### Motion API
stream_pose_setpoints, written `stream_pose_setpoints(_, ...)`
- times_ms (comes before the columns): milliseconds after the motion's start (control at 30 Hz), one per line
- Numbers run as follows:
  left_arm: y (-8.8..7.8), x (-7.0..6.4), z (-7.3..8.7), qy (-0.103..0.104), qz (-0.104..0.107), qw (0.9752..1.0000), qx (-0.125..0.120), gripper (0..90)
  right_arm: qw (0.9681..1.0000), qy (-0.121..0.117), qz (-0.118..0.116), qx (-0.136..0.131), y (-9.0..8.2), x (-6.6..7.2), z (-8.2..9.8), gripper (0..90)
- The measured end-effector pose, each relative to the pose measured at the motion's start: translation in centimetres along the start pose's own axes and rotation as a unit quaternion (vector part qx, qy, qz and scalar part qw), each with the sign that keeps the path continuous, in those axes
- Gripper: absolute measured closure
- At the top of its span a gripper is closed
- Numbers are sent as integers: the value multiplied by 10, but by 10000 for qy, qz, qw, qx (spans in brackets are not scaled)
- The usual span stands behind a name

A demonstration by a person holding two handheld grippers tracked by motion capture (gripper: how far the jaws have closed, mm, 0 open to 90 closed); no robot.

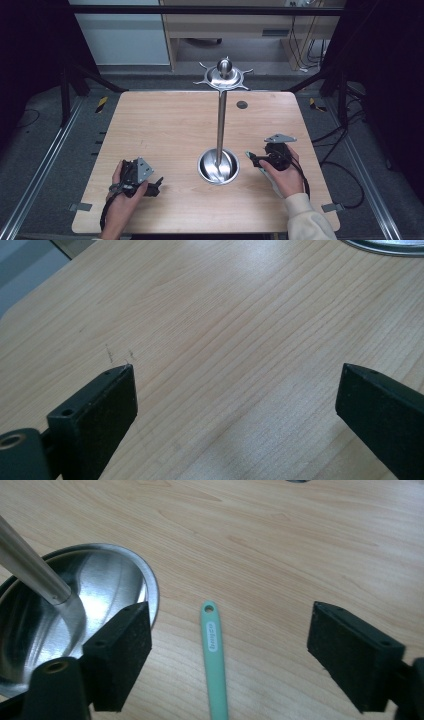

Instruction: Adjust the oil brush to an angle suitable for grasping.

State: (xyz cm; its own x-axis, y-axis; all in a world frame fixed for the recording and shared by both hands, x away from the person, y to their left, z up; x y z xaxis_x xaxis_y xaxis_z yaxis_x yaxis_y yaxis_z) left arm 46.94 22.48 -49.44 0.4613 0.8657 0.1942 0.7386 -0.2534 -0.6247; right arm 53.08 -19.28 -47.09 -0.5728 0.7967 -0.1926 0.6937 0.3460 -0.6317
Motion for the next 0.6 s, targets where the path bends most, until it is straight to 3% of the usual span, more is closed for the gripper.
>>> stream_pose_setpoints(133, 0, 1, 0, -17, -14, 10000, -22, 28, 9999, -105, 11, 122, 11, -2, -6, 284)
stream_pose_setpoints(200, 0, 1, 0, -27, -24, 10000, -23, 28, 9999, -61, 3, 147, 14, -3, -8, 305)
stream_pose_setpoints(233, -1, 1, 0, -26, -24, 10000, -23, 28, 9999, 42, -2, 120, 18, -6, -9, 359)
stream_pose_setpoints(367, 0, 1, 0, -25, -8, 10000, -14, 28, 9999, 29, -41, 89, 19, -5, -10, 433)
stream_pose_setpoints(433, 0, 1, 0, -14, -8, 10000, -11, 28, 9997, -121, -172, 95, 18, 2, -7, 544)
stream_pose_setpoints(500, -1, 0, 0, -11, 1, 10000, -19, 28, 9995, -209, -192, 126, 17, 5, -7, 569)
stream_pose_setpoints(600, 0, -1, 0, -9, 11, 10000, -36, 28, 9975, -598, -271, 261, 18, 14, -3, 711)
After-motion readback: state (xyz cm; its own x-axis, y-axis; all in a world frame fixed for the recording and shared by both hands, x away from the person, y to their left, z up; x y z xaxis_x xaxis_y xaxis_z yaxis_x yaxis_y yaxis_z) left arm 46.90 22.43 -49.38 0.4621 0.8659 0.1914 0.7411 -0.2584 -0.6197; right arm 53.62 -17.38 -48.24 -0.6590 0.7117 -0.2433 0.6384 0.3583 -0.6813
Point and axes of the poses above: each handheld gripper's, and its own axes: y roughly forward along the jaws, z roughly out of its underside, x roughly to its left, the point moved 3 cm from there along y, roughly forward along the jaws, and after that the axes turned 14 degrees about -y, right-handed, at the moved point
